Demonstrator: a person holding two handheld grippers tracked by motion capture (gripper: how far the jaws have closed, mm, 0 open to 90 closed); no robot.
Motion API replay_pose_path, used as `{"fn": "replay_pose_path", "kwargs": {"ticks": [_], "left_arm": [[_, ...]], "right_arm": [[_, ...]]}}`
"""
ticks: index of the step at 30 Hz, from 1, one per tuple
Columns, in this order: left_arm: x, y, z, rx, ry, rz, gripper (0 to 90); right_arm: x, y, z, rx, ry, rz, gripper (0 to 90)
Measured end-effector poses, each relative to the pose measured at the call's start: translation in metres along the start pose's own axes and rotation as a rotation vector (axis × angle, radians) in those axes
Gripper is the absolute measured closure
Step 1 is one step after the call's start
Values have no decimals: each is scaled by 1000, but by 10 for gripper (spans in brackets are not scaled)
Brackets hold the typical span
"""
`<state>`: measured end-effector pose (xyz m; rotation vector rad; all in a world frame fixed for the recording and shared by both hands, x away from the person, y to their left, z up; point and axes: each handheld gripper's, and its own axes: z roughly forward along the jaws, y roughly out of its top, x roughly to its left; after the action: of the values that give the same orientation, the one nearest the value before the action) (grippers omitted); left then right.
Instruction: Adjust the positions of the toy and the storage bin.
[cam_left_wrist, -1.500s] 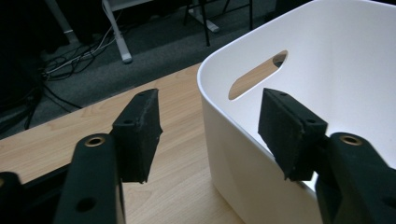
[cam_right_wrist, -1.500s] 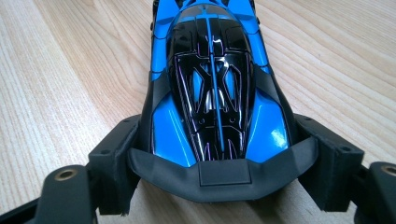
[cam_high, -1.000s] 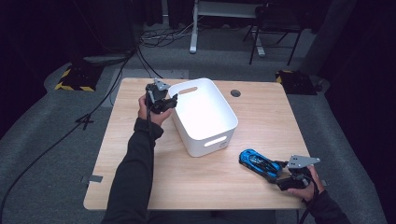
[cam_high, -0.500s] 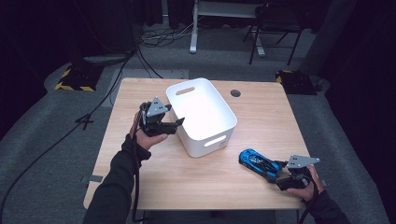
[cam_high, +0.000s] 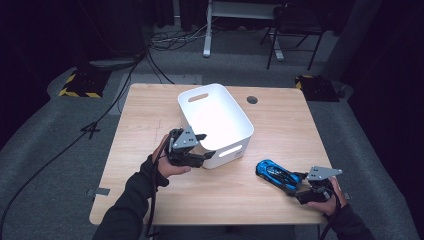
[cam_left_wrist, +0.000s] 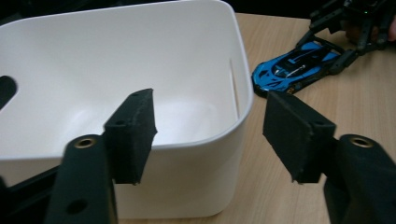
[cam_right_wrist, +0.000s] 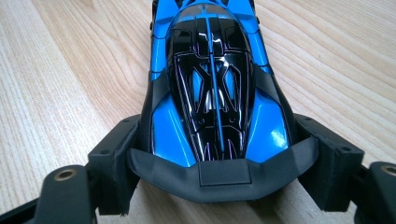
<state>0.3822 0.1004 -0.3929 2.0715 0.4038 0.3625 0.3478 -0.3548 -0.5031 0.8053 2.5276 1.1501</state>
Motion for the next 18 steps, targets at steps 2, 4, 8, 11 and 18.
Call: {"fn": "replay_pose_path", "kwargs": {"ticks": [2,4,8,11,18], "left_arm": [[-4,4,8,37,7,58,552],[-5,6,10,42,8,59,596],[-13,11,29,81,20,78,728],[-19,19,45,102,38,88,797],[-30,45,78,160,94,41,812]], "right_arm": [[0,0,0,0,1,0,242],[0,0,0,0,1,0,242],[0,0,0,0,0,0,242],[0,0,0,0,0,0,242],[0,0,0,0,0,0,242]]}}
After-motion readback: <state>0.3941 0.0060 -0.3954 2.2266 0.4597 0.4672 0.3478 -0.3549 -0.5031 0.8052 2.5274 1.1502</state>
